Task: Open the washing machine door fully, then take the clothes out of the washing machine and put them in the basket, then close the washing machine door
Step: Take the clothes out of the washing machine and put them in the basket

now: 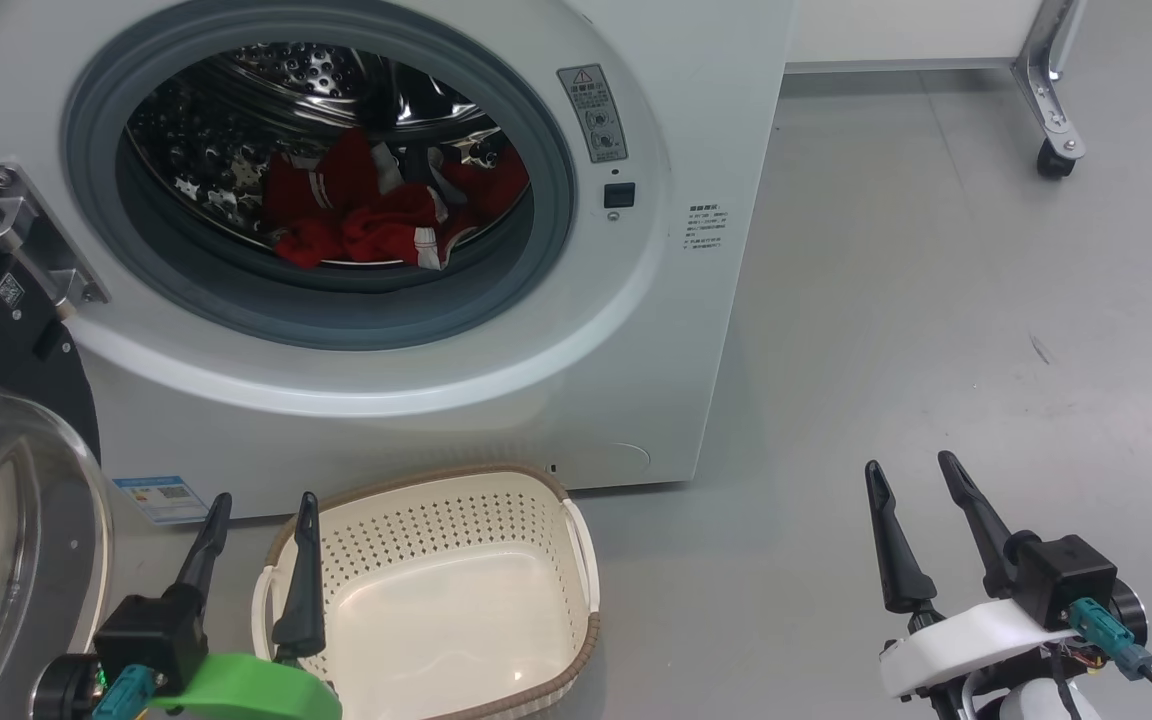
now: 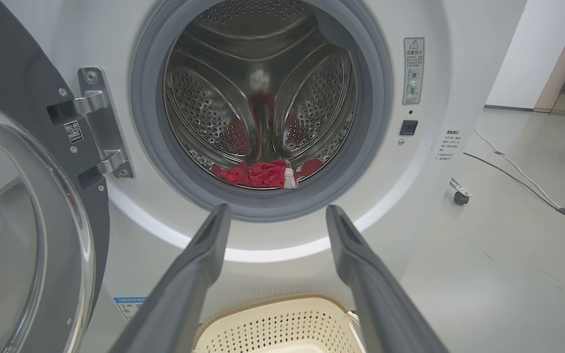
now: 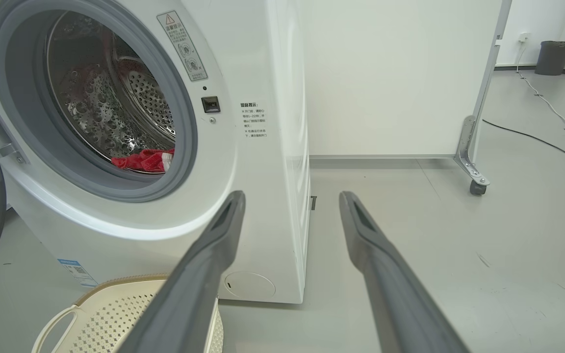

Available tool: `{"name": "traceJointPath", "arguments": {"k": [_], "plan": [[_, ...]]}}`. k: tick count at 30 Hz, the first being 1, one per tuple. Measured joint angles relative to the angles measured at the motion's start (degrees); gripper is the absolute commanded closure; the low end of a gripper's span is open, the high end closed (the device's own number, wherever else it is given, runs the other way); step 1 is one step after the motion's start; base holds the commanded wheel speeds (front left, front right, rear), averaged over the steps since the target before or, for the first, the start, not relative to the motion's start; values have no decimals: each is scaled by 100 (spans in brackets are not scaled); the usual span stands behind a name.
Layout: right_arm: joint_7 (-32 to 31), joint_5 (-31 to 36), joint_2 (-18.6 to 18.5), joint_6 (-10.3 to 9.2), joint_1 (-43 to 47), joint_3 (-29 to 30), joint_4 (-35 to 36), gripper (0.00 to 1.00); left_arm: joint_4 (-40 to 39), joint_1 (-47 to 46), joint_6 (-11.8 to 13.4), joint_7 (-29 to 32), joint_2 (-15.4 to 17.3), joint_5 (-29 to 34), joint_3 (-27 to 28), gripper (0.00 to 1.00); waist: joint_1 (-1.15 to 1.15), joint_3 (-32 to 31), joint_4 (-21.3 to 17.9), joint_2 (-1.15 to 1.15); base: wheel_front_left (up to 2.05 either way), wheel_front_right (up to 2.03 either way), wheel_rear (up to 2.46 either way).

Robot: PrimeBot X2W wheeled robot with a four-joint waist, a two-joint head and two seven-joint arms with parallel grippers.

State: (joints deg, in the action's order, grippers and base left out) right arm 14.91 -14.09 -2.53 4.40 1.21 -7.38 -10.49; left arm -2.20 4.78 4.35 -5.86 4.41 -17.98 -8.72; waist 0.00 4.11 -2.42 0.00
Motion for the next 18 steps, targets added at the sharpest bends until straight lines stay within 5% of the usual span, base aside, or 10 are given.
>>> {"name": "traceJointPath", "arguments": {"k": [18], "plan": [[0,0,2,7,0,19,-7,0,-19,1,49,77,-14,1,-36,0,0,67,4,0,1,-1,0]]}}
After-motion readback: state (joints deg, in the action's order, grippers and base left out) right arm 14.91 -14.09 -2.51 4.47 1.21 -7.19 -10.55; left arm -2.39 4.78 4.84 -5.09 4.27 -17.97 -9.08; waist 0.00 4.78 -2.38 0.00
